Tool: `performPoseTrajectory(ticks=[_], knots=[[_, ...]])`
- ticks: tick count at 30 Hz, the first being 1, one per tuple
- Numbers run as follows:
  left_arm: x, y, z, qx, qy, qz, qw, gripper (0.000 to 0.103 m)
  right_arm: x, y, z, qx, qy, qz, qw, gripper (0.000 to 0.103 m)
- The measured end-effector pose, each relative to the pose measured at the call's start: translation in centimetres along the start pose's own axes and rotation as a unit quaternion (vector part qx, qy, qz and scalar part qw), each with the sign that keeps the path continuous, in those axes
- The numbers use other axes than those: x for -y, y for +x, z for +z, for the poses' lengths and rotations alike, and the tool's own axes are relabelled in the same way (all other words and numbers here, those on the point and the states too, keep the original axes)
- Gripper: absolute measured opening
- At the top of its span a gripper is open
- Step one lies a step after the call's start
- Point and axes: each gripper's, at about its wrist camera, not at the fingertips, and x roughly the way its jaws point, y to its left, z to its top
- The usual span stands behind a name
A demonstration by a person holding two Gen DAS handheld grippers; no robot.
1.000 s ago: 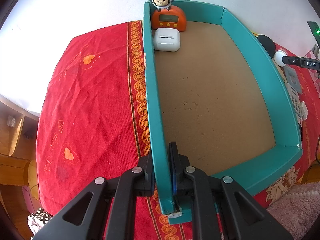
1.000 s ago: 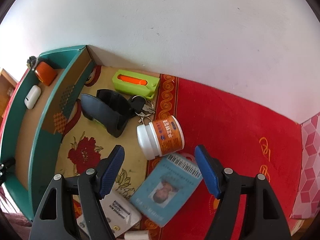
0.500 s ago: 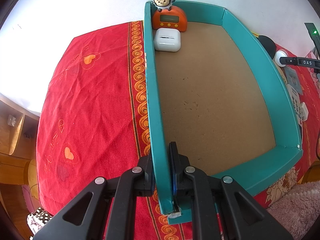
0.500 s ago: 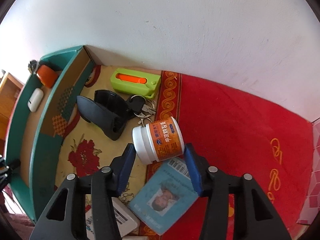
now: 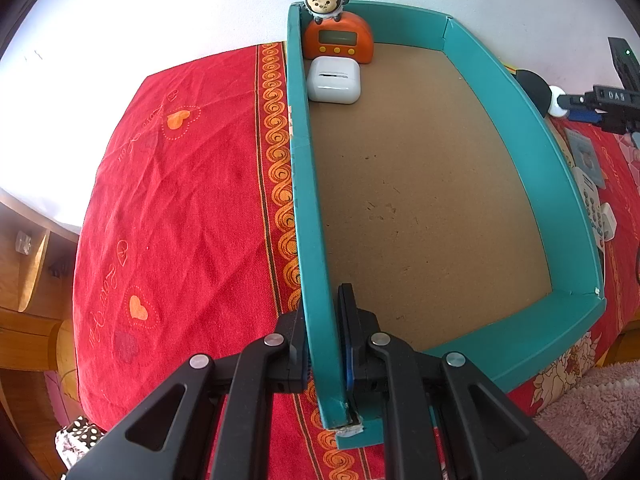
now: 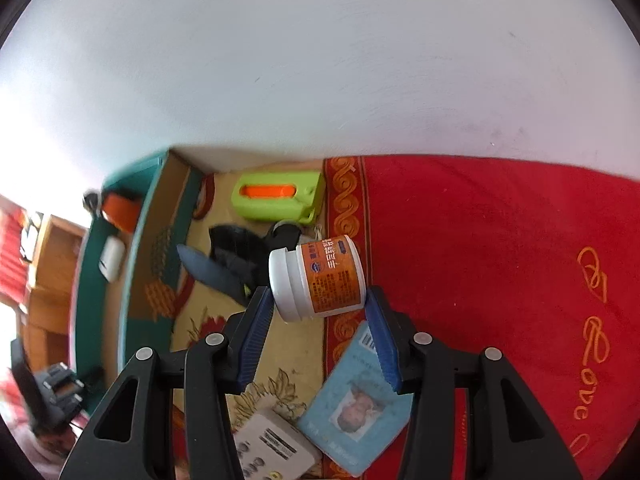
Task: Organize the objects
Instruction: 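Move the right gripper back toward the white ball, then grasp the white ball with the right gripper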
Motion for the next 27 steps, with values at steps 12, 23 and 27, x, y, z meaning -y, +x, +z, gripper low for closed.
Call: performPoseTrajectory(ticks=[12,23,27], knots=[[0.0,0.0,0.0,0.0,-0.003,0.001,1.0,0.01,3.8,-2.6,1.9,0.036,0.057,-0.031,0.997,0.062],[-0.1,0.0,-0.1,0.0,-0.005,0.002,1.0,0.01,0.6,-2.7,1.3,0.025,-0.068,-0.113,0.991,0.062],[-0.1,0.0,-0.1,0.0,-0.005,0.002,1.0,0.01,-0.9,-1.3,1.1,0.016,-0.11,-0.148,0.983,0.062]])
